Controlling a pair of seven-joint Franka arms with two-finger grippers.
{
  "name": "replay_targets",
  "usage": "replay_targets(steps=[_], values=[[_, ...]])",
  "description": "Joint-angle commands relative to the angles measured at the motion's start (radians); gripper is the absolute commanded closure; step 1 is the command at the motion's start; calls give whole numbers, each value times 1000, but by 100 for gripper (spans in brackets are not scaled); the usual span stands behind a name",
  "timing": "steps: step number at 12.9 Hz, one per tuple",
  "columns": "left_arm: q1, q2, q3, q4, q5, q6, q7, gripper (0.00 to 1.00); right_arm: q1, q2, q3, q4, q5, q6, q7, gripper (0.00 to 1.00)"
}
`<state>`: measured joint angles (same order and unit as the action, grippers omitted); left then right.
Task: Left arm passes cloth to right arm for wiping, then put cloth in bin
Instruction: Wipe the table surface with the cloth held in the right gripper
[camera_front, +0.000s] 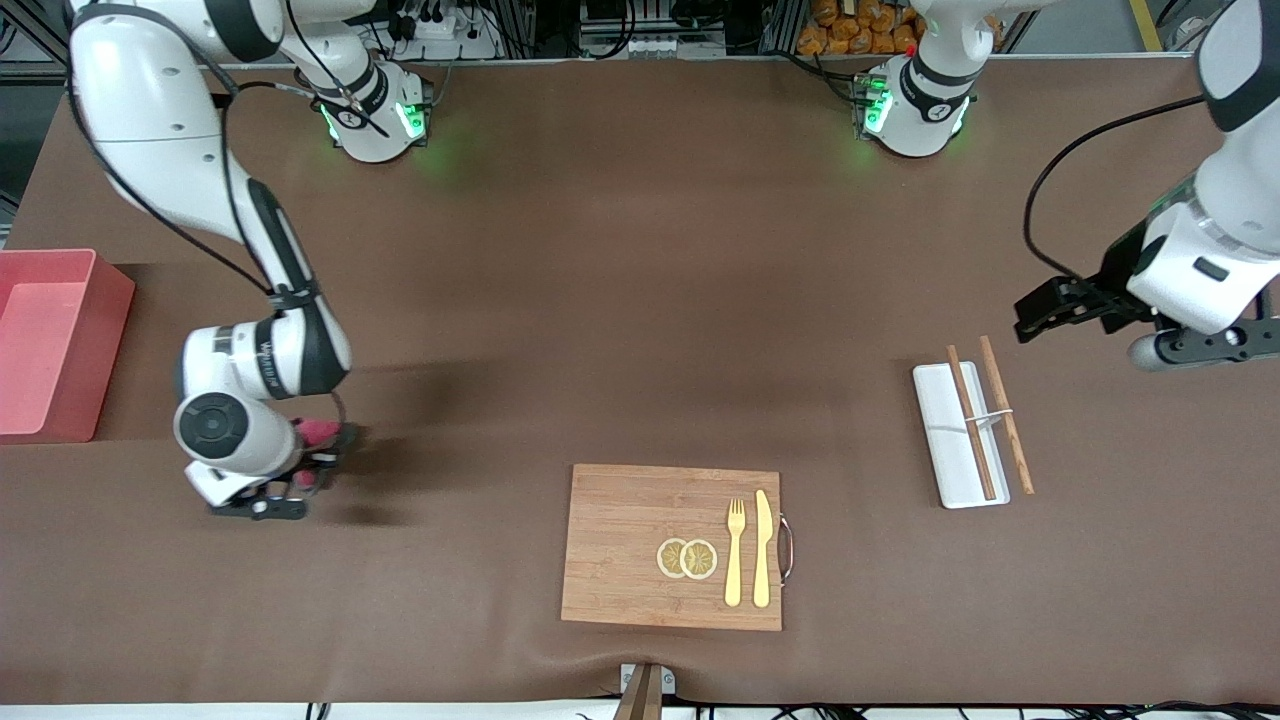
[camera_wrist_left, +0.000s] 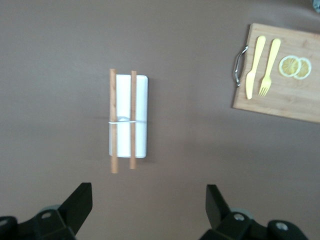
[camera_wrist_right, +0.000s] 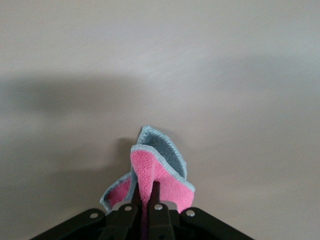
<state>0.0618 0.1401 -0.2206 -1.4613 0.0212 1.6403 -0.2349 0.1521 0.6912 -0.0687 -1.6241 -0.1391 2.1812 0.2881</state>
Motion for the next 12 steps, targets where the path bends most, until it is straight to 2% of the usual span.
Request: replay_targets(steps=[1,3,4,6,7,9,12], values=[[-53,-97,88,-96,22,0,77,0,82,-24,1,23,149,-99,122,100],[-53,-102,93,-91,20,-2,80,0,142,-22,21,26,183,-98,285,100],[-50,-108,101,-93,19,-11,80,0,168,-22,29,32,252,-98,343,100],[-46,-114,102,-90,13,-28,78,0,201,-36,32,32,367,-106,359,100],[-57,-122,121,-91,11,-30,78,0,202,-56,32,33,387,-127,355,100],[-95,-129,168,-88,13,-31,78,0,176,-82,24,58,382,-200,324,100],[-93,-120,165,-86,5,-60,60,0,43,-131,21,67,374,-247,69,100]])
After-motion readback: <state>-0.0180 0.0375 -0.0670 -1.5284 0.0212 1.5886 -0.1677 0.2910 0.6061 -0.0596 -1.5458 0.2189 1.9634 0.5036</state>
